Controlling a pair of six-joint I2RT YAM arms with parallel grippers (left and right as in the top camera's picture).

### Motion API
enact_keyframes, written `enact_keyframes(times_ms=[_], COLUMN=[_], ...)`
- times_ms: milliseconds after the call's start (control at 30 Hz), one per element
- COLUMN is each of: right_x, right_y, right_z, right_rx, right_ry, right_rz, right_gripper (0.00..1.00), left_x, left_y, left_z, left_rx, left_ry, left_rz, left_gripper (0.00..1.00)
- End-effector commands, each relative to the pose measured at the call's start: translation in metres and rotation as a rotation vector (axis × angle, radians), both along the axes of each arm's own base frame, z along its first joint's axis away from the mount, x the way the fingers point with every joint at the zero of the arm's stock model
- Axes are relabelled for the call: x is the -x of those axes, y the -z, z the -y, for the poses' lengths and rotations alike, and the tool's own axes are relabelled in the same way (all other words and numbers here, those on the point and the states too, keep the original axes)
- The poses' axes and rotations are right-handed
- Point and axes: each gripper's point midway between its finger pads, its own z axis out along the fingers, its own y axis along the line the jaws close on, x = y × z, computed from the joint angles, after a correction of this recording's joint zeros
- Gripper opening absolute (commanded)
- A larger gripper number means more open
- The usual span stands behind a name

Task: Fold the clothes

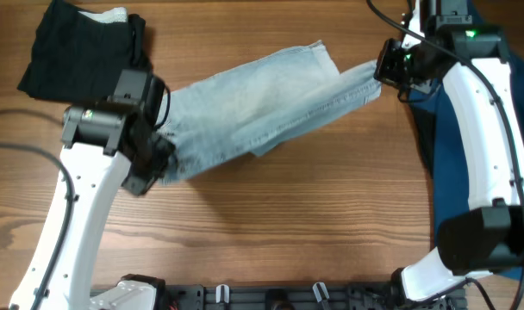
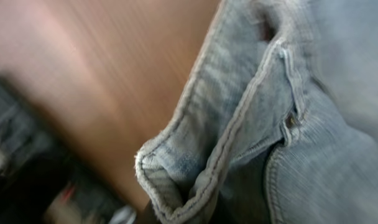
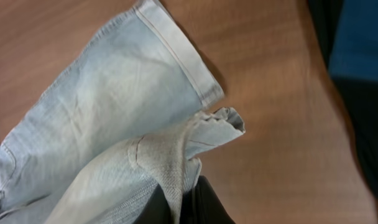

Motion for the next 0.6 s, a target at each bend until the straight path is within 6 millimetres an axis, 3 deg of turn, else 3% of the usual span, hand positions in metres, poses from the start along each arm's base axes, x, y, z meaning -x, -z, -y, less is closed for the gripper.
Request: enact_keyframes(times_ms=[0, 133, 267, 433, 567], right_x=[0.005, 0.001, -0.013, -0.035, -0.049], right_y=[0.0, 0.004, 0.017, 0.067, 0.102], right_z=[0.005, -0.006, -0.027, -0.054, -0.062], right_rx=[0.025, 0.027, 0.036, 0.042, 0.044], right_ry=[-0.002, -0.029, -0.095, -0.154, -0.167], right_rz=[-0.014, -0.011, 0.011, -0.039, -0.066], right_gripper=[0.04, 0.04, 0.04, 0.04, 0.04], left_x=[0.032, 0.051, 0.045, 0.043, 0.029], left_y=[-0.005, 0.013, 0.042, 0.072, 0.093], left_z=[-0.012, -0.012, -0.009, -0.007, -0.005], left_rx=[-0.033, -0.057, -0.044, -0.035, -0.01], left_ry=[-0.308, -0.51, -0.533, -0.6, -0.613], left_rz=[-0.04, -0.079, -0.076, -0.071, -0.016], left_gripper=[0.04, 0.04, 0.04, 0.04, 0.04])
